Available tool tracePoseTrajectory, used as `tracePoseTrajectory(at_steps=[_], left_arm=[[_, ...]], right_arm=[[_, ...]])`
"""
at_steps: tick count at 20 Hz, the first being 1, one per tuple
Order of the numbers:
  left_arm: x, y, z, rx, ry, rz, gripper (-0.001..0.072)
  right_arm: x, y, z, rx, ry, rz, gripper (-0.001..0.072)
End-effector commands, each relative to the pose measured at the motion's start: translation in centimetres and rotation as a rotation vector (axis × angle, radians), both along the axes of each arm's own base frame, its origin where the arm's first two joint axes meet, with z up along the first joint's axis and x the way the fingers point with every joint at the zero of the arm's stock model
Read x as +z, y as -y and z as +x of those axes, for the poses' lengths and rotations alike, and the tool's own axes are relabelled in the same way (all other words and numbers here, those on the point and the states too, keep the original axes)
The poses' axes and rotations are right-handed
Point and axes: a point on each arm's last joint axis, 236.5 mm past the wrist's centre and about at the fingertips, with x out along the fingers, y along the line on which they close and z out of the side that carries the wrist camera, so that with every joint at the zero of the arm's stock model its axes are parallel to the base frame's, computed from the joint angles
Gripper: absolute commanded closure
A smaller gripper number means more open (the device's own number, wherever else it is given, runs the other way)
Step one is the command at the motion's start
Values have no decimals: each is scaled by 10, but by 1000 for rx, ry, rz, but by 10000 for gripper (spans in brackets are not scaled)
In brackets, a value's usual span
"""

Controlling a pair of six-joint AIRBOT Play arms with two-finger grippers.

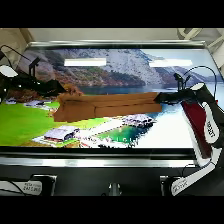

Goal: Fold the shirts.

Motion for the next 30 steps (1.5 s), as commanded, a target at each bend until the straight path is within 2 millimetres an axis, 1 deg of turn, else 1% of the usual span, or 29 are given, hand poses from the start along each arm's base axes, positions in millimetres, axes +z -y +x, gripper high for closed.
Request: tracePoseTrajectory(at_steps=[1, 2, 3, 4, 5, 6, 7, 8, 10, 11, 14, 15, 17, 20, 23, 26, 27, 29, 30], left_arm=[[13, 33, -6, -67, 37, 4, 101], [10, 42, -8, -87, 30, 3, 101], [5, 51, -10, -108, 20, 2, 102], [1, 60, -11, -124, 16, 2, 105], [-4, 70, -10, -137, 17, 2, 178], [-9, 79, -7, -144, 26, 3, 427], [-14, 91, -2, -147, 44, 4, 657], [-19, 104, 2, -149, 60, 4, 680], [-32, 134, 8, -122, 60, -11, 681], [-39, 152, 10, -118, 59, -31, 681], [-54, 209, 4, -114, 18, -154, 681], [-57, 227, 2, -102, -3, -207, 681], [-61, 257, 3, -59, -31, -301, 681], [-66, 299, 0, 9, -89, -434, 682], [-79, 340, -16, 37, -161, -508, 682], [-87, 387, -39, 28, -217, -566, 682], [-87, 401, -43, 25, -207, -579, 682], [-87, 424, -42, 57, -199, -613, 682], [-88, 430, -40, 67, -203, -627, 682]], right_arm=[[-15, -32, -5, 36, -45, 42, 236], [-13, -37, -2, 29, -38, 46, 435], [-7, -41, 1, 19, -27, 70, 699], [4, -45, 4, 21, -5, 89, 694], [19, -45, 7, 41, 41, 83, 695], [35, -44, 9, 56, 84, 70, 696], [57, -44, 11, 67, 133, 58, 696], [81, -47, 9, 80, 168, 56, 696], [125, -52, 0, 110, 235, 51, 696], [145, -53, -4, 120, 268, 46, 696], [202, -57, -16, 133, 379, 24, 696], [217, -58, -21, 140, 406, 18, 696], [242, -64, -34, 144, 434, 31, 696], [273, -78, -51, 170, 472, 85, 696], [299, -93, -68, 199, 502, 147, 695], [310, -98, -83, 200, 481, 174, 695], [314, -102, -88, 212, 479, 187, 695], [323, -105, -95, 220, 490, 200, 695], [324, -104, -95, 215, 497, 192, 695]])
